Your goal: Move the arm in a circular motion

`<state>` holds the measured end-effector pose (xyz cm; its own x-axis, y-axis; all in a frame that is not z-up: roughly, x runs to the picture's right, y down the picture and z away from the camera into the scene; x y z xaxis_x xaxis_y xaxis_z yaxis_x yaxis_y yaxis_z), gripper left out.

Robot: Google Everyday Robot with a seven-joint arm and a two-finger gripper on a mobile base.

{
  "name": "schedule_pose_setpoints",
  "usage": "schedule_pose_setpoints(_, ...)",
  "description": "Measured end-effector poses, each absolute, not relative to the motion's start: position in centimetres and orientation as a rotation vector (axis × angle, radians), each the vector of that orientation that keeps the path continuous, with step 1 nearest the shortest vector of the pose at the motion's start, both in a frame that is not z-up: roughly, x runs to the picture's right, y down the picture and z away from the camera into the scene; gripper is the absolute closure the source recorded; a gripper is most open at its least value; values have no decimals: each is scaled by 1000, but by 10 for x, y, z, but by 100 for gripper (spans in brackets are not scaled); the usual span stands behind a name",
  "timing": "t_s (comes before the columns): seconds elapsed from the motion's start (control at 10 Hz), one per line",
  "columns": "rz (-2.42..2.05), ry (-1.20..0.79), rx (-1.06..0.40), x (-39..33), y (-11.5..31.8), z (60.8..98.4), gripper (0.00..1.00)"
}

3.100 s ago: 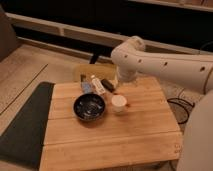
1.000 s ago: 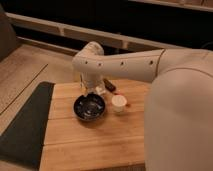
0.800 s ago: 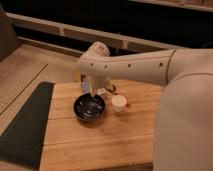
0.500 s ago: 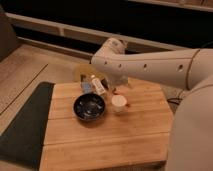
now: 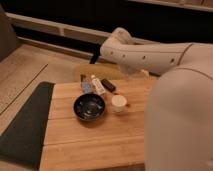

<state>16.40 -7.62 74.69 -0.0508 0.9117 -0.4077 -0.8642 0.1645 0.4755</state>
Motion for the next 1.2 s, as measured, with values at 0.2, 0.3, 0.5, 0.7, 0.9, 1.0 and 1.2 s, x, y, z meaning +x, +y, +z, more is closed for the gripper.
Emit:
schedule_pose_setpoints(0.2,1389,702,68,131,-103,781,35)
schedule_pose_setpoints(0.3,1351,666,36,103,-110,800,35)
schedule_pose_setpoints(0.5,1303,585,-54,50,-112,824,35)
schedule_pose_setpoints(0.7,1255,457,-210,-18,-101,829,35)
schedule_pose_setpoints(0.9,1211,331,-361,-74,-82,811,35)
schedule_pose_setpoints(1.0,1174,259,-453,-104,-63,794,35)
schedule_pose_setpoints(1.2,1130,203,-538,-127,-40,774,35)
